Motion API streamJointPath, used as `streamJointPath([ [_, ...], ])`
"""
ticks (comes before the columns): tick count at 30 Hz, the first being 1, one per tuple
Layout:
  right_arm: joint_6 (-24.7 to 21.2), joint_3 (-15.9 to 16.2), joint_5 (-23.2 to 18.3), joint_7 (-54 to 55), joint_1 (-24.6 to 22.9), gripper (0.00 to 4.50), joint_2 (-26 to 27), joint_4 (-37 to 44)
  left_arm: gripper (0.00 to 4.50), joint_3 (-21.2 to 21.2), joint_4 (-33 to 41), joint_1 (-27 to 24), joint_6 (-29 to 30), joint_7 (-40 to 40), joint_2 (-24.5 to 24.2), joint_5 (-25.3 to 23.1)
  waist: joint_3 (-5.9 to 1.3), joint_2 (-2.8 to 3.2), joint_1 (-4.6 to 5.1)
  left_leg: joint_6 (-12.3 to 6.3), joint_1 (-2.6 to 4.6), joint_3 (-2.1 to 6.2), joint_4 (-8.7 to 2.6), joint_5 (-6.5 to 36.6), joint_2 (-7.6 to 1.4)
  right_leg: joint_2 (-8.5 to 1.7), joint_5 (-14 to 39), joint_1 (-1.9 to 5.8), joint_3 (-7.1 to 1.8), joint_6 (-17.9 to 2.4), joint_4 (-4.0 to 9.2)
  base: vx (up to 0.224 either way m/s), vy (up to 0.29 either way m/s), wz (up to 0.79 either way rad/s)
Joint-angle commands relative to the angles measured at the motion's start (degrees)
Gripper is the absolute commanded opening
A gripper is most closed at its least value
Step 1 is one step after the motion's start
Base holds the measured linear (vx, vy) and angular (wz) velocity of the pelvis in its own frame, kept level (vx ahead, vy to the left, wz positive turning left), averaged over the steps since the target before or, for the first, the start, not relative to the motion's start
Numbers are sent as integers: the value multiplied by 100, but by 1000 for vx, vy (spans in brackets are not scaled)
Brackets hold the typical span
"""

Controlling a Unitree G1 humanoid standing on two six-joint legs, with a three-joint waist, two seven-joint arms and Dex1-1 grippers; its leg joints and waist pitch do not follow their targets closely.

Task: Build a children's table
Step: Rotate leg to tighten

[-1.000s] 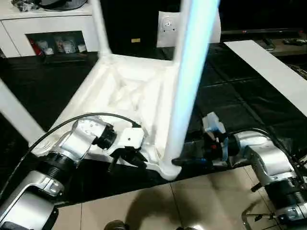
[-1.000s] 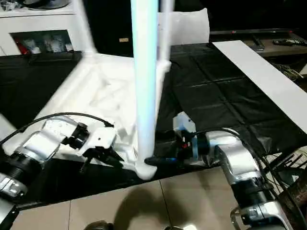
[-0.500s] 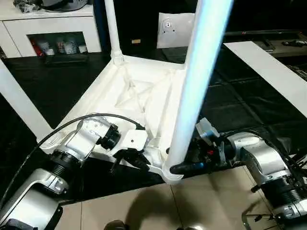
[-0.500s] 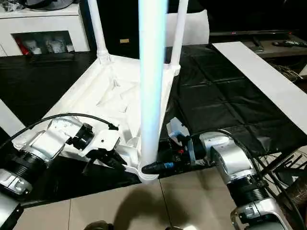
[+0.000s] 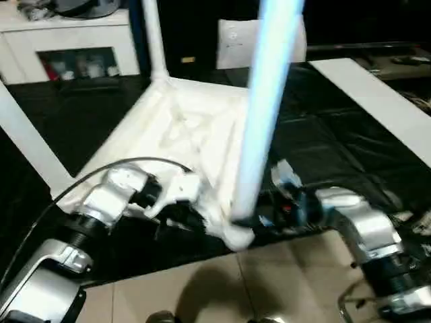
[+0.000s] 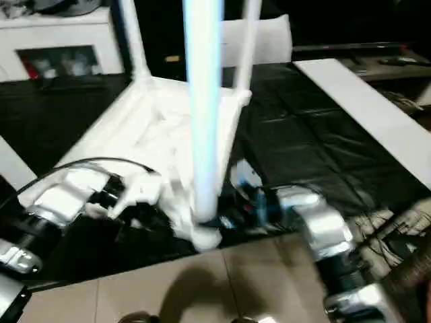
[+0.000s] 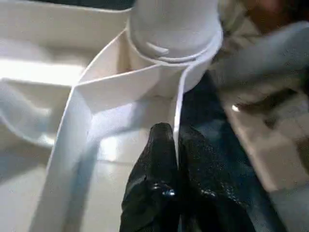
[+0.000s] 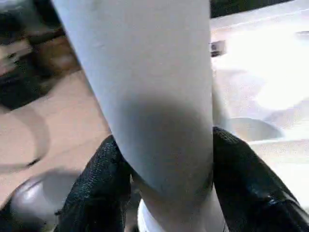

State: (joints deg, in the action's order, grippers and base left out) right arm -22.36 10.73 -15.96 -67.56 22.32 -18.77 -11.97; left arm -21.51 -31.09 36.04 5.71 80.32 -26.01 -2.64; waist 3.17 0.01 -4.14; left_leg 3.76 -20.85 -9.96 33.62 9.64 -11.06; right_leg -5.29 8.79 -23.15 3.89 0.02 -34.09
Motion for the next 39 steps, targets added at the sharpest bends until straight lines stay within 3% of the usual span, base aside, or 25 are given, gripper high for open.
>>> streamJointPath([
  [1,-297,33,118,1044,41,203,547,-3,0,267,268,-14,537,-770,365,153,-301,1,76,226,83,104,-436,2351,-129,-298,3725,166,-140,-562,601,0,0,0],
  [2,-377,-35,142,1355,55,202,721,-19,0,352,334,-37,736,-979,418,155,-302,22,174,280,71,155,-435,2511,-113,-304,3991,182,-75,-418,638,0,0,0],
  [3,-405,-60,161,1486,64,202,794,-28,0,386,361,-45,812,-1063,442,156,-302,22,174,280,71,155,-435,2511,-113,-304,3991,182,-75,-418,638,-45,22,-18],
  [4,-500,-125,268,2043,114,202,1086,-98,0,546,500,-92,1146,-1503,586,133,-311,45,298,296,42,199,-435,2679,-99,-298,4099,215,-2,-273,690,-45,22,-18],
  [6,-535,-154,327,2311,145,202,1225,-155,0,622,574,-119,1323,-1709,667,130,-324,85,425,272,17,244,-470,2815,-123,-297,3793,256,54,-369,697,-17,17,-9],
  [7,-594,-210,505,2895,232,201,1504,-342,0,737,760,-179,1668,-2192,860,28,-321,114,490,259,20,279,-480,3014,-144,-304,3641,260,92,-413,702,0,0,0],
  [8,-594,-210,505,2895,232,201,1504,-342,0,737,760,-179,1668,-2192,860,28,-307,118,574,256,37,306,-495,3208,-146,-293,3511,259,136,-475,727,0,0,0],
  [9,-538,-238,616,3191,281,201,1633,-466,0,787,870,-213,1864,-2423,983,-11,-316,116,598,252,46,314,-488,3254,-149,-302,3445,272,139,-492,726,0,0,0],
  [13,-382,-404,823,3960,473,201,1990,-963,0,875,1195,-303,2294,-3255,1562,-119,-289,81,705,180,113,274,-436,3306,-117,-297,3466,184,151,-596,795,0,0,0],
  [14,-377,-431,822,4012,484,256,2030,-977,0,873,1238,-311,2349,-3376,1638,-136,-295,88,706,93,109,264,-416,3196,-91,-299,3519,202,152,-541,819,0,0,0],
  [15,-346,-452,805,4023,486,269,2061,-965,0,874,1236,-300,2370,-3449,1709,-124,-294,94,708,78,88,265,-426,3178,-94,-295,3494,213,144,-534,813,0,0,0],
  [18,-300,-522,773,4073,474,275,2141,-915,0,862,1306,-273,2478,-3615,1804,-143,-324,85,674,22,63,245,-444,2991,-108,-294,3115,217,70,-668,756,0,0,0],
  [19,-255,-525,794,4087,474,313,2137,-917,0,838,1315,-263,2485,-3636,1797,-169,-334,80,672,14,48,242,-451,2926,-113,-296,2999,229,55,-711,734,0,0,0],
  [20,-225,-523,808,4088,471,313,2127,-918,0,824,1305,-255,2467,-3638,1787,-184,-349,87,654,-10,20,226,-463,2759,-120,-288,2649,244,19,-841,686,0,0,0],
  [26,254,-564,748,3682,226,359,1804,-644,0,675,1315,-328,2179,-3273,1390,-296,-364,79,595,-149,-17,176,-449,2351,-108,-288,2326,280,-29,-968,632,0,0,0],
  [30,255,-764,450,3111,-50,401,1381,-220,0,559,1348,-422,1875,-2707,1004,-219,-388,95,494,-214,-12,153,-450,2029,-134,-282,2072,307,-56,-1015,594,0,0,0],
  [35,600,-701,314,2111,-337,445,741,10,0,419,1167,-400,1415,-2121,646,-153,-397,84,367,-282,-5,111,-442,1725,-153,-264,1659,317,-69,-1197,547,0,0,0],
  [39,577,-693,93,1339,-489,450,219,225,0,270,957,-315,787,-1459,333,-89,-403,87,267,-312,17,112,-440,1655,-158,-264,1630,331,-70,-1204,532,0,0,0],
])
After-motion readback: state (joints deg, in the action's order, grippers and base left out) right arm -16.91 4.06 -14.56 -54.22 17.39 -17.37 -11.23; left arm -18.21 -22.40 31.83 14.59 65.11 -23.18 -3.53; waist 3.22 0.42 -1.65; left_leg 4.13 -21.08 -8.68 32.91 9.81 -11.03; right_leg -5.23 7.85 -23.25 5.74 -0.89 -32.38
